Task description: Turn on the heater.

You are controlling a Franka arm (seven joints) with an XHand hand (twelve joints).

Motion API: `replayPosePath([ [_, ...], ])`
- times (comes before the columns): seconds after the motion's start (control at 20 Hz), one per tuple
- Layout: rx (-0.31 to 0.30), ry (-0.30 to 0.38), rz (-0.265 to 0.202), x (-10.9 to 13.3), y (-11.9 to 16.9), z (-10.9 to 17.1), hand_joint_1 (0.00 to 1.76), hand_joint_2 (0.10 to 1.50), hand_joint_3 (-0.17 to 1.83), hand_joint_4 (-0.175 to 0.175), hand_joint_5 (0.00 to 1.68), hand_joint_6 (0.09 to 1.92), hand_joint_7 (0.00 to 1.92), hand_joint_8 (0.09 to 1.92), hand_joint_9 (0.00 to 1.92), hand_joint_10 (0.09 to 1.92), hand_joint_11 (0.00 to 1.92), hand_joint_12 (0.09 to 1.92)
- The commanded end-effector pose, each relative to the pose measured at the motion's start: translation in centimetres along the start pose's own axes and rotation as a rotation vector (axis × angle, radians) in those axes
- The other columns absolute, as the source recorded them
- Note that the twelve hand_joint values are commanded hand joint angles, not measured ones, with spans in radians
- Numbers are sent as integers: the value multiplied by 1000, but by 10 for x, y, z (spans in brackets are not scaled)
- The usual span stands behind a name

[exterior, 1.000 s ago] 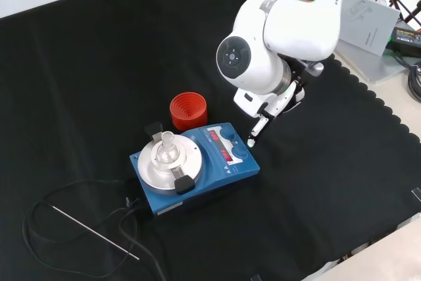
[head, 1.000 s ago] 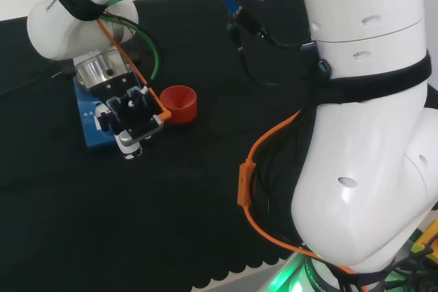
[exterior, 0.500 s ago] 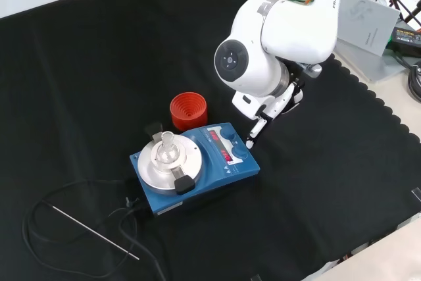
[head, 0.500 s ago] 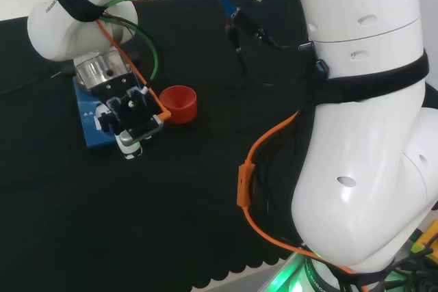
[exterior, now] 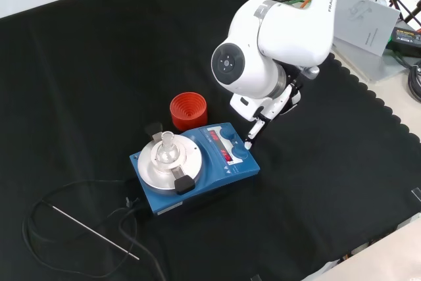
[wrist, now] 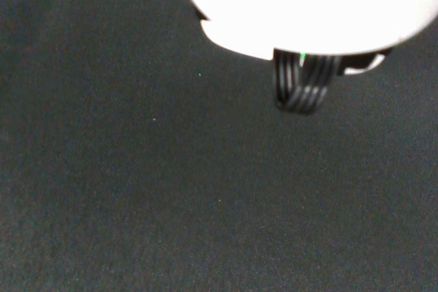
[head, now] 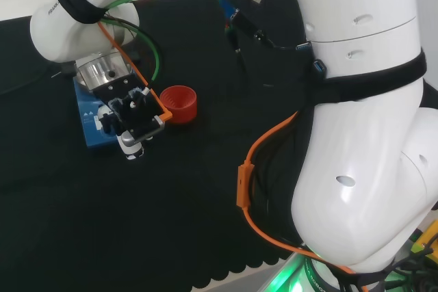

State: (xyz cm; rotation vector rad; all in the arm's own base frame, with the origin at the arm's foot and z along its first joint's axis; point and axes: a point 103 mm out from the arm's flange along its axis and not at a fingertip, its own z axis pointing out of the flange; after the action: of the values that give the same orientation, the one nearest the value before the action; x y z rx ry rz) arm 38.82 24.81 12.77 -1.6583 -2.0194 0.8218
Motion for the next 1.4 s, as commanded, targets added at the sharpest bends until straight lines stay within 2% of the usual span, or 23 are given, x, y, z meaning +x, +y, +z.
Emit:
replayPosePath([
  [0.05,1,0,-2,-1,2,0,1570,407,1473,-35,87,438,1651,1530,1686,1464,1407,1342],
  [1.1,29,-7,3,-7,12,5,1572,401,1479,-35,80,436,1658,1528,1687,1465,1411,1354],
  [1.25,25,11,2,-13,5,3,1570,400,1480,-36,79,436,1659,1527,1687,1465,1411,1354],
  [1.4,0,1,-13,-19,-23,-9,1553,387,1502,-41,44,412,1655,1531,1683,1465,1418,1353],
])
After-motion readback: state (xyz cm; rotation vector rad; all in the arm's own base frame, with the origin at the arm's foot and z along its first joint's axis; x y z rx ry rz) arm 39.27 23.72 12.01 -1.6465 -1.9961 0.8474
